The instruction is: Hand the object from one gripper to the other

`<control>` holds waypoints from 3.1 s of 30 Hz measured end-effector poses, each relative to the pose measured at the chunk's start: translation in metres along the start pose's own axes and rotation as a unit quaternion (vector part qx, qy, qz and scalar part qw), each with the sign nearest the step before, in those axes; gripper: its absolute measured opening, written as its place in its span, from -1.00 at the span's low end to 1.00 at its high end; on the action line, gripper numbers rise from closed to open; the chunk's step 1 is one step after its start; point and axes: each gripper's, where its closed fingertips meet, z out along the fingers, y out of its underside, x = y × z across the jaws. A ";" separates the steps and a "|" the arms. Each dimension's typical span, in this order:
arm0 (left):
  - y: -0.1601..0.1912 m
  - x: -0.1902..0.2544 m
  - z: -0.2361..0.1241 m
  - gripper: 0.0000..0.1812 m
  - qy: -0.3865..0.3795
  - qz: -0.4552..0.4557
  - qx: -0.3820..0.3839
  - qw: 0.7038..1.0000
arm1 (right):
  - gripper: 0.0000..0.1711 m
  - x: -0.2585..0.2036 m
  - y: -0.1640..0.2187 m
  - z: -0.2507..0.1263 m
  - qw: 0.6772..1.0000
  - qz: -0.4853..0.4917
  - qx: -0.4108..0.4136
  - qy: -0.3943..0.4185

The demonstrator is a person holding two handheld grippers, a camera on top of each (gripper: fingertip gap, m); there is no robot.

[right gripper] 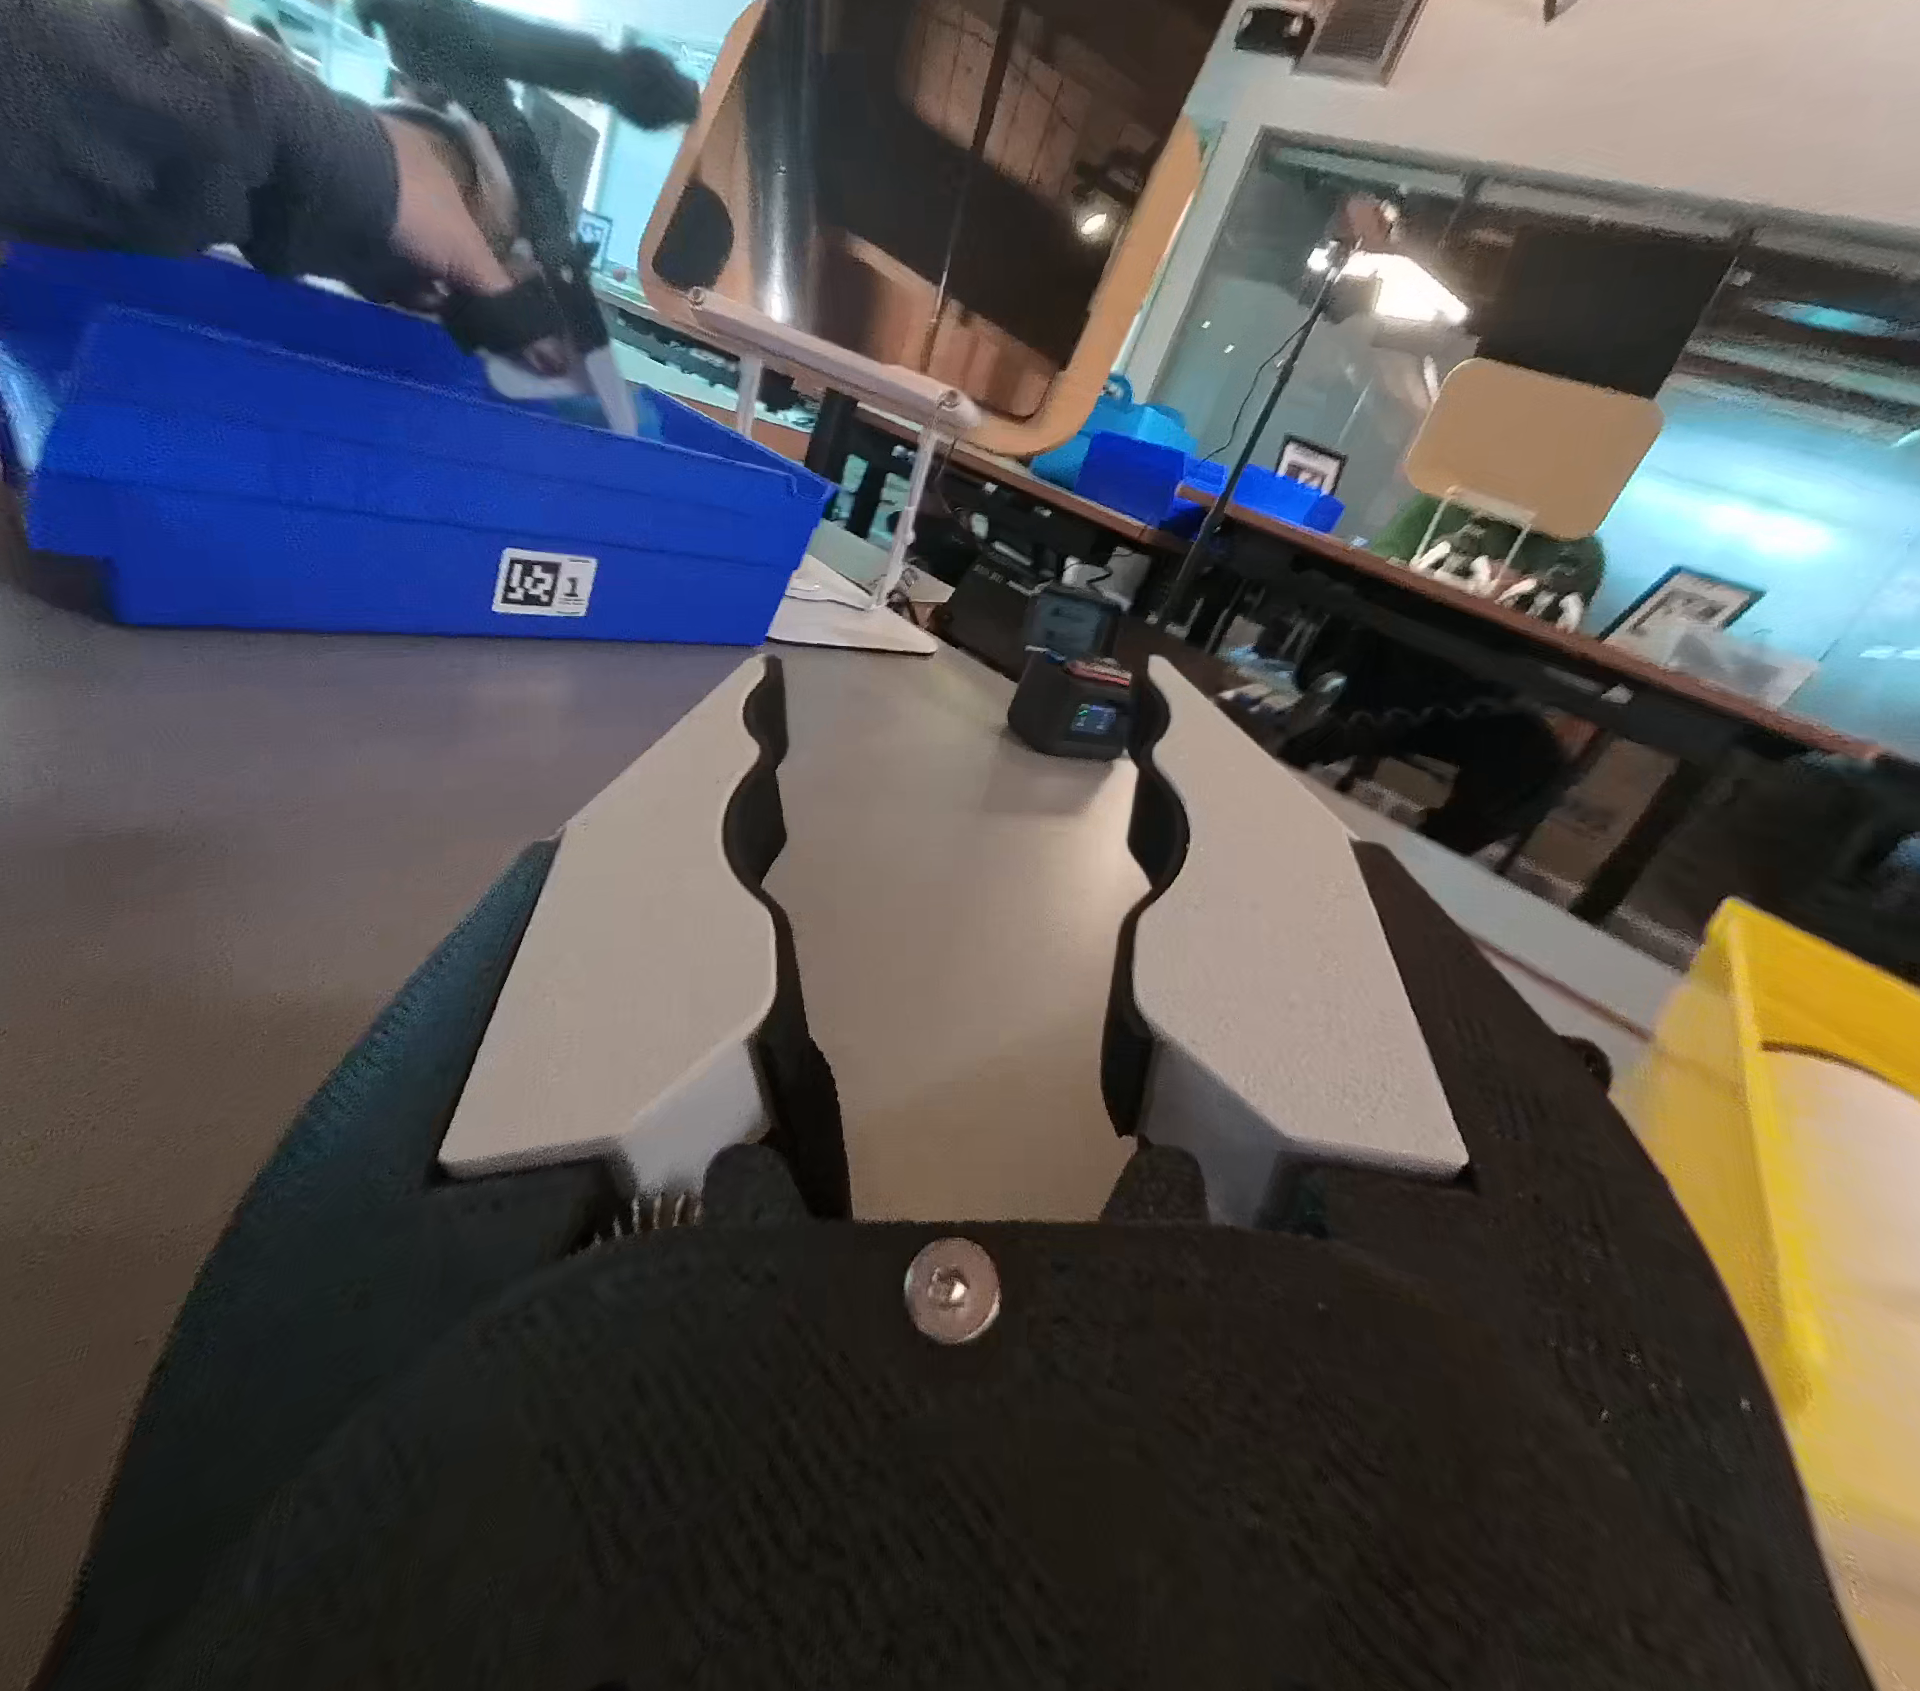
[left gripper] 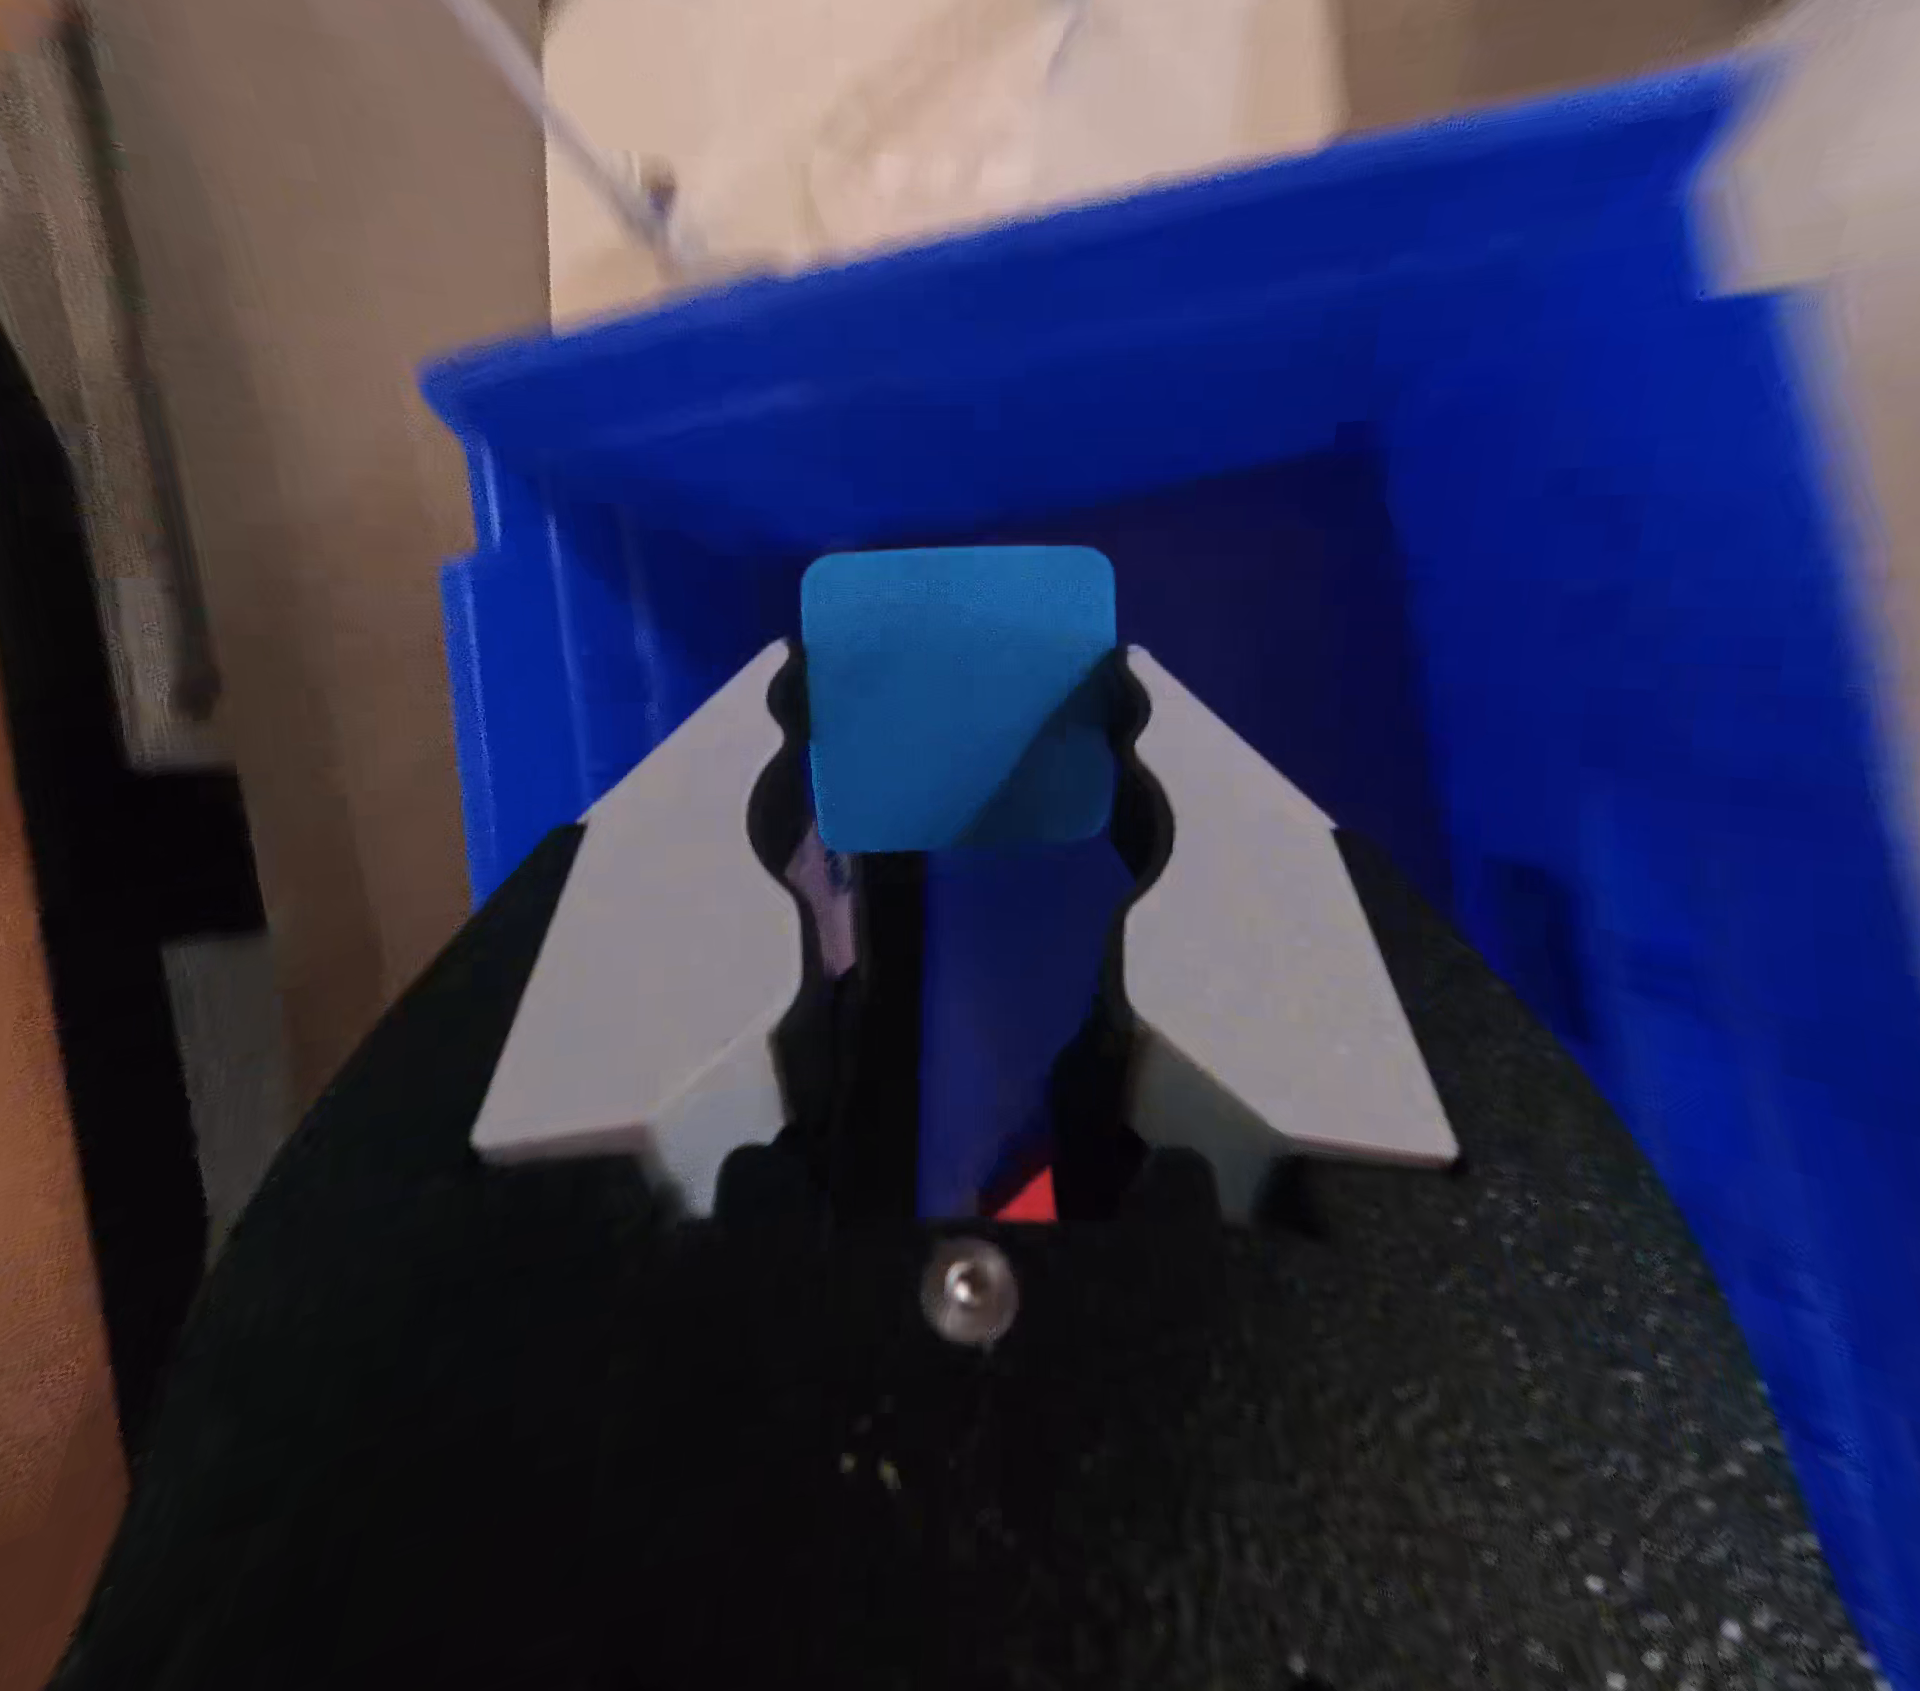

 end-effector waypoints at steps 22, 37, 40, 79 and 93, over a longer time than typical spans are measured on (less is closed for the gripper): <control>-0.016 0.395 -0.192 -0.39 -0.023 0.579 0.476 0.662 | -0.40 0.002 -0.087 -0.024 0.926 0.297 -0.107 -0.207; -0.008 0.412 -0.221 -0.18 0.399 0.307 0.421 0.755 | -0.76 -0.002 -0.108 -0.057 0.928 0.179 -0.068 -0.319; -0.004 0.411 -0.233 -0.30 0.473 0.269 0.404 0.735 | -0.76 0.006 -0.122 -0.063 0.918 0.213 -0.024 -0.334; -0.007 0.396 -0.263 -0.79 -0.196 0.595 0.633 0.455 | -0.30 0.015 -0.133 -0.071 0.778 0.501 -0.119 -0.361; 0.002 0.409 -0.247 -0.43 -0.022 0.567 0.617 0.545 | -0.74 0.018 -0.131 -0.068 0.835 0.410 -0.080 -0.359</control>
